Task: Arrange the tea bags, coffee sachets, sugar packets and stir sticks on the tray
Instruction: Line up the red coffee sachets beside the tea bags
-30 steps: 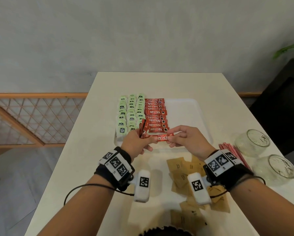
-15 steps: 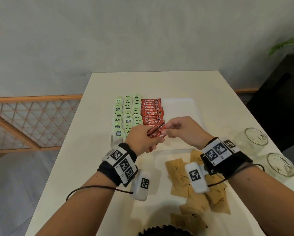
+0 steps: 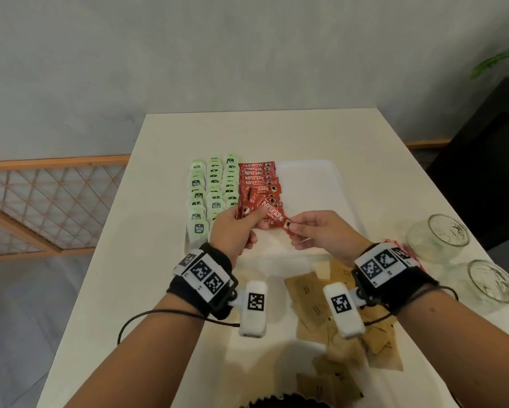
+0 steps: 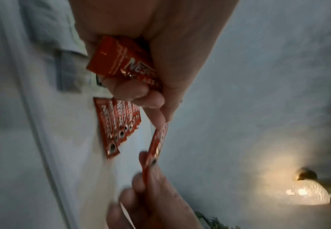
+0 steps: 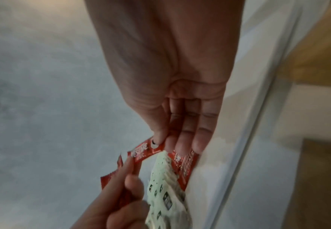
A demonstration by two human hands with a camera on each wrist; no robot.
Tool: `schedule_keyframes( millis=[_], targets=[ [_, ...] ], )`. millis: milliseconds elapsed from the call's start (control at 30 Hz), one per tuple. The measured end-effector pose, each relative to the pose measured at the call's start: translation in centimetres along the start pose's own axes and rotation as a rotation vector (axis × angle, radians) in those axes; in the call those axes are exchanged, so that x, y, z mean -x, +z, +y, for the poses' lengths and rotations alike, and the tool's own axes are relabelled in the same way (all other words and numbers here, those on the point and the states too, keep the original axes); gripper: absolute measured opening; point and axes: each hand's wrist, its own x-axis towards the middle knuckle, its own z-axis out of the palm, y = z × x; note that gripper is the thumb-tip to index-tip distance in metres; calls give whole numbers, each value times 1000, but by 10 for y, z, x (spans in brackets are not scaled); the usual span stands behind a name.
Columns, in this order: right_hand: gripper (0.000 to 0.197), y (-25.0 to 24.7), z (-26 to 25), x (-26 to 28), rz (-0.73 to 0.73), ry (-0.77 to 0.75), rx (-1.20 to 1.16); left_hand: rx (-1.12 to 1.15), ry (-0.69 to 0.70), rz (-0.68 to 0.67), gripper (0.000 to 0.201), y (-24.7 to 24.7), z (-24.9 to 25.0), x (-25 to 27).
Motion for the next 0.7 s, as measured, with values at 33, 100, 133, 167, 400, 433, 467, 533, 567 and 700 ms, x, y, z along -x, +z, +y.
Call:
schedule_keyframes(
  millis=[33, 100, 133, 167, 400, 433, 467, 533, 567, 700],
  targets=[
    [16, -5, 0, -1, -11, 17, 55, -37, 30, 13, 16, -6, 1, -2],
    [15, -16, 1, -3, -42, 69, 215, -105, 85, 38, 15, -19, 3, -5],
    [15, -19, 2, -6, -56, 102, 282, -124, 98, 52, 15, -24, 4, -8],
    [14, -21, 3, -9, -60, 136, 324, -134, 100, 69, 15, -29, 5, -11],
    [31, -15, 3, -44, -43, 177, 441, -175, 73, 59, 16, -39, 8, -17],
    [32, -14, 2, -49, -41, 178, 450, -176, 56, 54, 16, -39, 7, -17],
    [32, -13, 2, -54, -32, 181, 461, -168, 32, 56, 17, -39, 7, -17],
    [32, -11, 3, -61, -9, 187, 479, -137, -23, 66, 14, -39, 7, -15],
    [32, -11, 3, -64, -2, 189, 483, -127, -39, 66, 13, -40, 6, -15],
    [33, -10, 3, -73, 8, 184, 481, -128, -80, 13, 11, -42, 2, -16]
  ],
)
